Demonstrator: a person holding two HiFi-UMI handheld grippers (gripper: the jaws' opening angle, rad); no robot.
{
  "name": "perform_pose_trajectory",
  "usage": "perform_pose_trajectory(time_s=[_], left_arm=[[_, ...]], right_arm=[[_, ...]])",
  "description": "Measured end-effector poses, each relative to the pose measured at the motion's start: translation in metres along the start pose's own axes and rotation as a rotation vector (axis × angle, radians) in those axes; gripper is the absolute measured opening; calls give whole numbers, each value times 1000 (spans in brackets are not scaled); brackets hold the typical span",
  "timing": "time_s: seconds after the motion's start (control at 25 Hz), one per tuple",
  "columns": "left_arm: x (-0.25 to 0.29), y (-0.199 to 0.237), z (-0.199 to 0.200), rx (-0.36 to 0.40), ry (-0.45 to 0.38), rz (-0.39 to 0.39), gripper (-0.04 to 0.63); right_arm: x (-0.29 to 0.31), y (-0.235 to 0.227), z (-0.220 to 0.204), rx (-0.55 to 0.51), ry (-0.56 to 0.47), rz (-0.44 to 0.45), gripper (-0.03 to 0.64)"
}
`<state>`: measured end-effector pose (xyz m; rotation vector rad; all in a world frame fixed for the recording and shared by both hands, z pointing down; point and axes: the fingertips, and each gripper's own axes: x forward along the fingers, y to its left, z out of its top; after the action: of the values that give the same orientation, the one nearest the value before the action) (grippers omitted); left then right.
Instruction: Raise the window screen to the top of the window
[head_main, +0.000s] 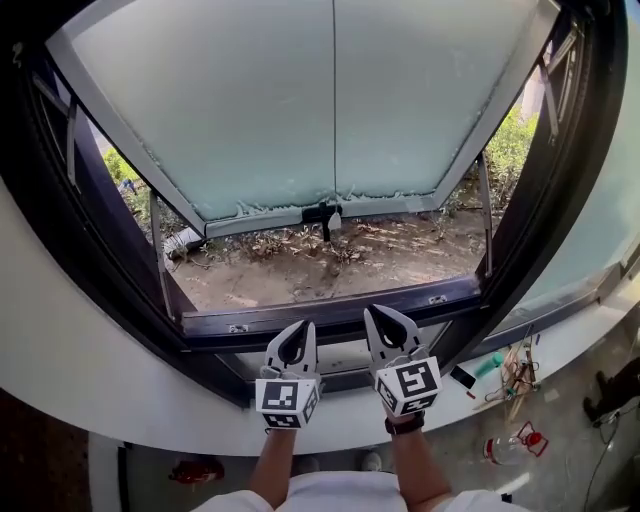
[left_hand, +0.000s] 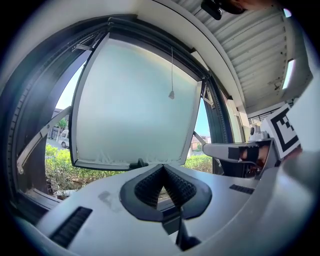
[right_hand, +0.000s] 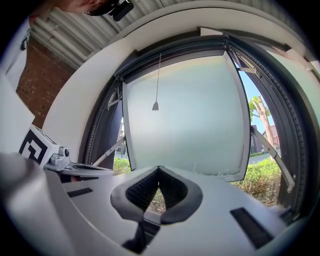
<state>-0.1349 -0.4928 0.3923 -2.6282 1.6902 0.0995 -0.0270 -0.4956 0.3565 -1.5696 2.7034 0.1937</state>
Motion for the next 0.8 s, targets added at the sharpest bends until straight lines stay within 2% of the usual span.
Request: perform_pose_trajectory(time_s=[0.2,0.8], left_arm=[[-3,-7,4,20,-6,-8,2],[-10,-7,1,5,1,-7,2]], right_arm=[[-2,2,-12,54,23,16,2],[-3,13,-10,56,19,43,2]])
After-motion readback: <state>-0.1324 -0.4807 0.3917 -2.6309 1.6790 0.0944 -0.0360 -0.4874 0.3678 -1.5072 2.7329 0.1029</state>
